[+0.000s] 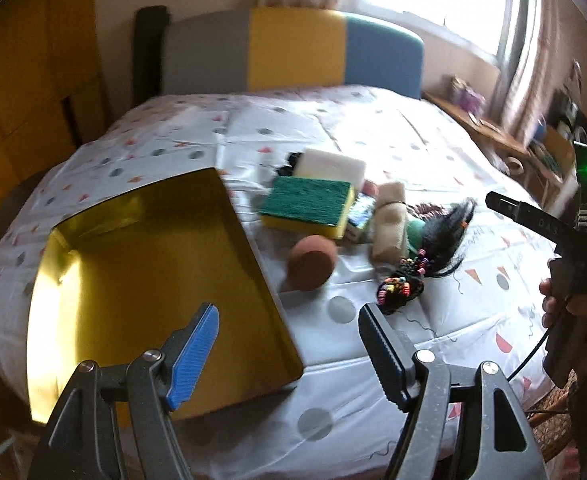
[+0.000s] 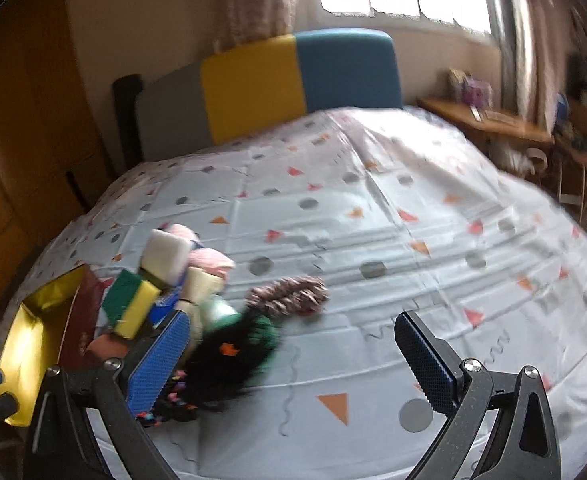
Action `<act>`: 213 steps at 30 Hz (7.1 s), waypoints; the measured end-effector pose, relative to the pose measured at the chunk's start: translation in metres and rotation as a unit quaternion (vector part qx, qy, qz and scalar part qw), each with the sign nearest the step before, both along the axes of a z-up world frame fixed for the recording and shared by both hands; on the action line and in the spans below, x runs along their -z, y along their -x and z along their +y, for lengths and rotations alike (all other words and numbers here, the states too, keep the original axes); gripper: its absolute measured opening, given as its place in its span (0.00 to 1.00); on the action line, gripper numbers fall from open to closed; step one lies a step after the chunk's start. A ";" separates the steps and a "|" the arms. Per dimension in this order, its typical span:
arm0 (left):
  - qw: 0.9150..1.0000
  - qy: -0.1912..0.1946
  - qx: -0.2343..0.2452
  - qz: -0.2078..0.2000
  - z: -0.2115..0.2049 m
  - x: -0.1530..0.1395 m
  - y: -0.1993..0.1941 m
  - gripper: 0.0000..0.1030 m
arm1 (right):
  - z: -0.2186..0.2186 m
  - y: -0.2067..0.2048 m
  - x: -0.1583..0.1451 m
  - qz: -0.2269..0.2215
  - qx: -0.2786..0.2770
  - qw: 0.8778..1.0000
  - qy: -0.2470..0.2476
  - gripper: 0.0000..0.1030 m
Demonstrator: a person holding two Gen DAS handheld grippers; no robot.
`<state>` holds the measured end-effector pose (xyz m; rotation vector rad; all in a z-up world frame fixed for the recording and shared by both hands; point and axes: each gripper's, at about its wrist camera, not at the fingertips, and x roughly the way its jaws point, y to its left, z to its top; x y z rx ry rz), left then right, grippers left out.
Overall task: Organize soft objects
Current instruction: 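Grasp the brown makeup sponge with the left tool while the right tool reaches the hair doll, then drop the brown sponge in the tray with the left tool while the right grasps the doll, then carry the black hair doll into the gold tray and open the right tool, then withdraw the right tool while the left tool moves to the green scouring sponge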
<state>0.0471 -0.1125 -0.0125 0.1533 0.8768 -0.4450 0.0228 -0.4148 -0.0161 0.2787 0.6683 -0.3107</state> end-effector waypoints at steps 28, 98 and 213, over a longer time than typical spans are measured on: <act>0.984 -0.124 0.102 0.081 -0.094 0.074 -0.093 0.36 | -0.026 -0.003 0.014 0.004 0.012 0.993 -0.121 1.00; 0.963 -0.032 -0.222 -0.148 0.136 -0.051 -0.019 0.73 | 0.078 -0.048 0.083 0.128 -0.107 0.979 -0.119 0.26; 0.998 0.004 -0.048 0.039 -0.041 0.005 -0.074 0.71 | -0.009 -0.041 0.019 0.087 -0.006 0.996 0.024 0.78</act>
